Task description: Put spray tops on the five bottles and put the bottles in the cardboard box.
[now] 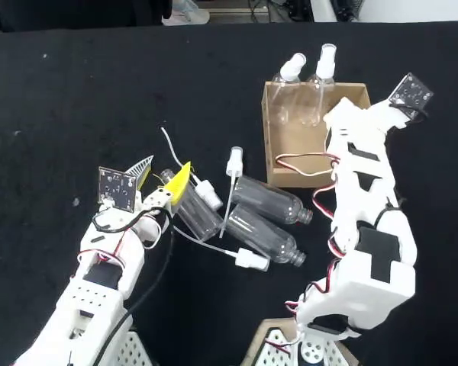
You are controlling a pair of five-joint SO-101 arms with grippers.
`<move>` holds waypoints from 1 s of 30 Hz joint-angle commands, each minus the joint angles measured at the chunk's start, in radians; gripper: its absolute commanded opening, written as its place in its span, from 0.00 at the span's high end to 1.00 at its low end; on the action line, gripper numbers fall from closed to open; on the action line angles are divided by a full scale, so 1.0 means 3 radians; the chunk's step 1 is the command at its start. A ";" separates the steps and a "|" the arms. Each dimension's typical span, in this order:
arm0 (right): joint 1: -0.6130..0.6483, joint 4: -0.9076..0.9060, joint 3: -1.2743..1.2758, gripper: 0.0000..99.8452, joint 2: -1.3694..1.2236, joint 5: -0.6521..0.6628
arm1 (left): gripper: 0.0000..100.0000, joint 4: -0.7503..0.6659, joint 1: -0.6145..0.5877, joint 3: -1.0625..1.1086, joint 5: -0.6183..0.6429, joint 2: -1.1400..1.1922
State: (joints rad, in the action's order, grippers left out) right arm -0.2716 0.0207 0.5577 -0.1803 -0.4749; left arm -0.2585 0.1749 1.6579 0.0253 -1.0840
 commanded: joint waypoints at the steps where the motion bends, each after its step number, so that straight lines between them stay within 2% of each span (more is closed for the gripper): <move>1: 0.0138 0.0087 -0.0043 0.91 0.0074 -0.0026 | 0.76 -0.0061 0.0008 0.0018 -0.0041 -0.0077; 4: 0.0199 0.0077 -0.0038 0.91 0.0084 -0.0020 | 0.76 -0.0061 0.0008 0.0018 -0.0041 -0.0077; 18: 0.0000 0.0061 0.0018 0.91 0.0187 -0.0026 | 0.76 -0.0061 0.0008 0.0018 -0.0041 -0.0077; 25: 0.0113 0.0092 0.0146 0.91 0.0325 -0.0020 | 0.76 -0.0061 0.0008 0.0018 -0.0041 -0.0077; 30: 0.0046 0.0302 0.0079 0.91 0.0136 -0.0031 | 0.76 -0.0066 0.0008 0.0028 -0.0041 -0.0077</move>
State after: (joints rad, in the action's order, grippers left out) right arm -0.2547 0.0560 0.6191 -0.1803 -0.4749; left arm -0.2585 0.1749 1.6579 0.0253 -1.0840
